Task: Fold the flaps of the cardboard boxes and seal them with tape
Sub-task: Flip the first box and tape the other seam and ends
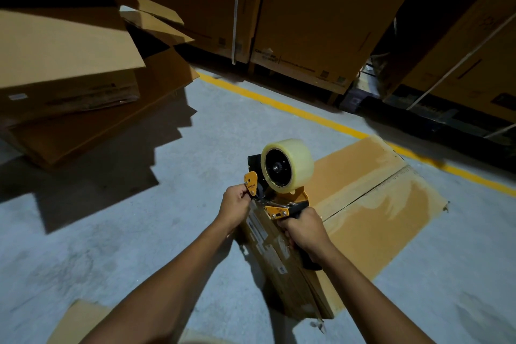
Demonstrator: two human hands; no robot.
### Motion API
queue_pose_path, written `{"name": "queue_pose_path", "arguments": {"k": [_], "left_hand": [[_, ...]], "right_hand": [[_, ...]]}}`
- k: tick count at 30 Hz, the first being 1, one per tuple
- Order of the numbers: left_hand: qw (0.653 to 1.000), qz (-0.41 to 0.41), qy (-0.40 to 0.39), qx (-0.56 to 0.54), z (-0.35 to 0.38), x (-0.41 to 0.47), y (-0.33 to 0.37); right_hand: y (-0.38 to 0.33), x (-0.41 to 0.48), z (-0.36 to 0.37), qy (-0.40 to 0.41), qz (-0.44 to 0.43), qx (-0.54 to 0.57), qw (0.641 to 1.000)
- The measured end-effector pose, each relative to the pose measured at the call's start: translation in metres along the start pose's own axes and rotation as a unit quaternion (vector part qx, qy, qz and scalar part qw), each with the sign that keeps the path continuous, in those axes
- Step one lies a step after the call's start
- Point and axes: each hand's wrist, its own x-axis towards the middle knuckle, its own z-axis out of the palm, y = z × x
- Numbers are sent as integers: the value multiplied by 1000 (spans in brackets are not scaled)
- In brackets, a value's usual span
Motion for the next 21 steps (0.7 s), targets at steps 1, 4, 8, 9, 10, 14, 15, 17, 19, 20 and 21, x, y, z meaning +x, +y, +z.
{"name": "queue_pose_path", "arguments": {"k": [1,4,8,9,10,14,15,17,19,20,21], "left_hand": [[1000,3,-1,6,-1,0,1],[1000,4,-23,-13,-3,1,7],[997,-17,-49,-60,-7,-5,23],[997,-5,-57,-43,-11,-9,27],[998,14,-63,-3,-15,-13,30],[938,170,-141,269,-30,-21,27],[916,203,-150,312,-33,-20,27],[875,244,-150,390,-39,-15,26],[841,254,-155,452,-45,-10,25],[828,253,-158,474,-46,-9,25],[822,246,-159,488,-46,-9,24]], "right_hand": [[2,-4,-1,-3,3,5,1000],[15,-17,-8,3,8,-8,1000],[25,-29,-11,10,5,-34,999],[24,-30,-11,10,4,-32,999],[22,-30,-11,11,6,-29,999],[19,-33,-13,13,11,-24,1000],[18,-34,-13,12,9,-26,1000],[17,-36,-12,11,1,-32,999],[17,-39,-13,13,-2,-27,1000],[19,-41,-15,17,0,-27,999],[22,-44,-17,19,1,-30,999]]}}
